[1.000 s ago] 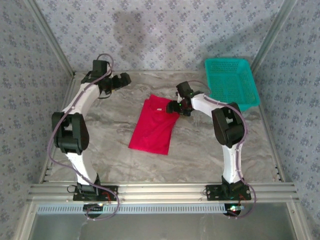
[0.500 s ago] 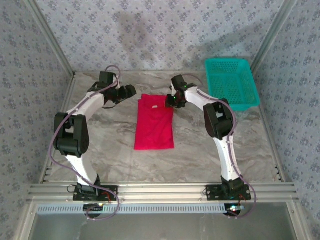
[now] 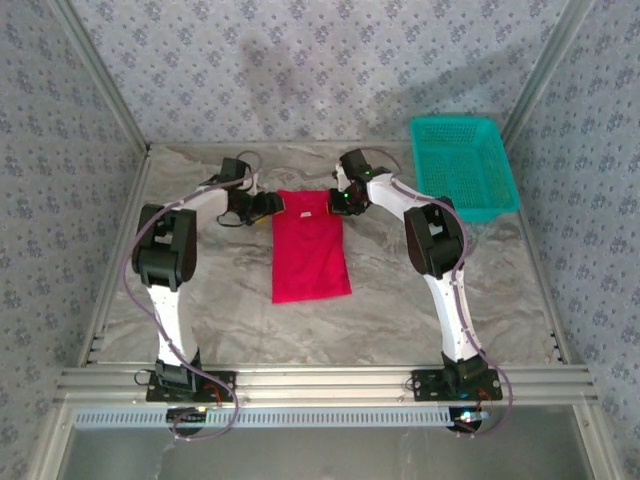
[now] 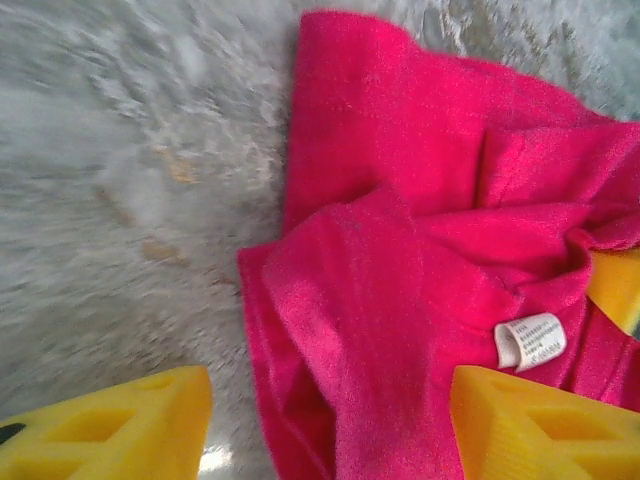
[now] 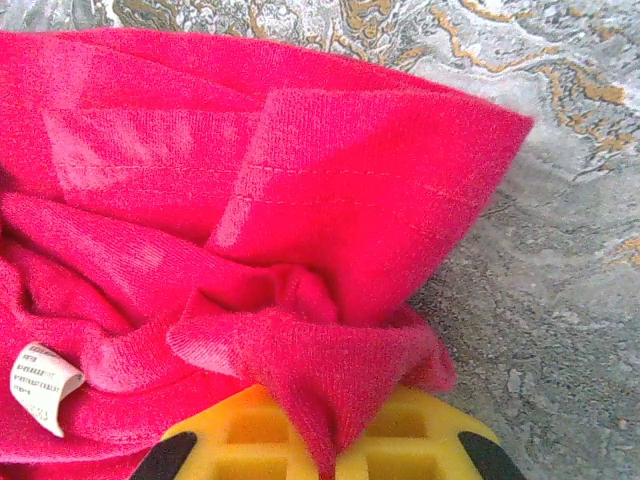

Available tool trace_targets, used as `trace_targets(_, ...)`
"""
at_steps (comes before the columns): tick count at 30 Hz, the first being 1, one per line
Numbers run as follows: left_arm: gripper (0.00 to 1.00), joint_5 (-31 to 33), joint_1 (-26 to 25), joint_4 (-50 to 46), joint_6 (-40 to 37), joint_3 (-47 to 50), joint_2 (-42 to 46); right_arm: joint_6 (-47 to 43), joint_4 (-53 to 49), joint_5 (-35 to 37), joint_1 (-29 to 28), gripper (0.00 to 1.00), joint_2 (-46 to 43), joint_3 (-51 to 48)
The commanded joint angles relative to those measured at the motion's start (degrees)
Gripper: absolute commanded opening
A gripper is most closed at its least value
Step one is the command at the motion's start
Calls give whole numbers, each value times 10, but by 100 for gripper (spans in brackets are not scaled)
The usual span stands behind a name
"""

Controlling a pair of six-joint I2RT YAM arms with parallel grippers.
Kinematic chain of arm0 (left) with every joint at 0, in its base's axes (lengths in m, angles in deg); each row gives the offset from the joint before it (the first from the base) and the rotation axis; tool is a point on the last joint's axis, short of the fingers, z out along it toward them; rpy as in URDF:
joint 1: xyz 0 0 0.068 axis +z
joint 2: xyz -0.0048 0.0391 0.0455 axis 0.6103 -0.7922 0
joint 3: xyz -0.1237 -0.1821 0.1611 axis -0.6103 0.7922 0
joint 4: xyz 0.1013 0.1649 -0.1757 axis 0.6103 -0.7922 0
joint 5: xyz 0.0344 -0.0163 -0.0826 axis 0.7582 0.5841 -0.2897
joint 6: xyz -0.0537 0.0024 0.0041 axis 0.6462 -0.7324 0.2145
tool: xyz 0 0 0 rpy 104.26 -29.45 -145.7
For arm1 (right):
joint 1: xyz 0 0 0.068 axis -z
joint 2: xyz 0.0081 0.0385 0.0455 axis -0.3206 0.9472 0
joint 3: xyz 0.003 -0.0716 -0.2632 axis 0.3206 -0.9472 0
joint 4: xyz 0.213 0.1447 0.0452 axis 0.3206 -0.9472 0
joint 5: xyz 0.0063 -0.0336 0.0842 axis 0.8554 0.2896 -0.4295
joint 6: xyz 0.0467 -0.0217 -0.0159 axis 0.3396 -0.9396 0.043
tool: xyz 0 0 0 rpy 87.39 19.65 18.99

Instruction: Fold the inside-out t-shirt

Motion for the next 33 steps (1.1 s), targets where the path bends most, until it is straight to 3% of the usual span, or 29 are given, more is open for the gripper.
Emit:
trace_targets(1,61,-21,-11,-4,0,-48,-37,-13,-22,-32,-15,1,6,-11)
trace_targets(5,49,-23,-14,-6,16,-55,-69,-15,-25,-34,-13,1,-1,-13)
trace_targets(10,26,-43,-30,68,82,-22,-64,-11,-20,-31,-14,0,1,-9)
trace_targets(12,21,-46,-41,80,99,-25,-68,-7,-20,-34,-16,0,4,-7)
trace_targets(15,2,-53,-52,93,115,-24,-72,-4,-22,-33,-18,0,2,-7)
trace_targets(26,0,-52,-24,36,114,-72,13,7,-4,-63,8,0,-102,-13)
trace_targets(33,0,-83,-19,74,145,-63,76,20,30,-96,11,0,-183,-20)
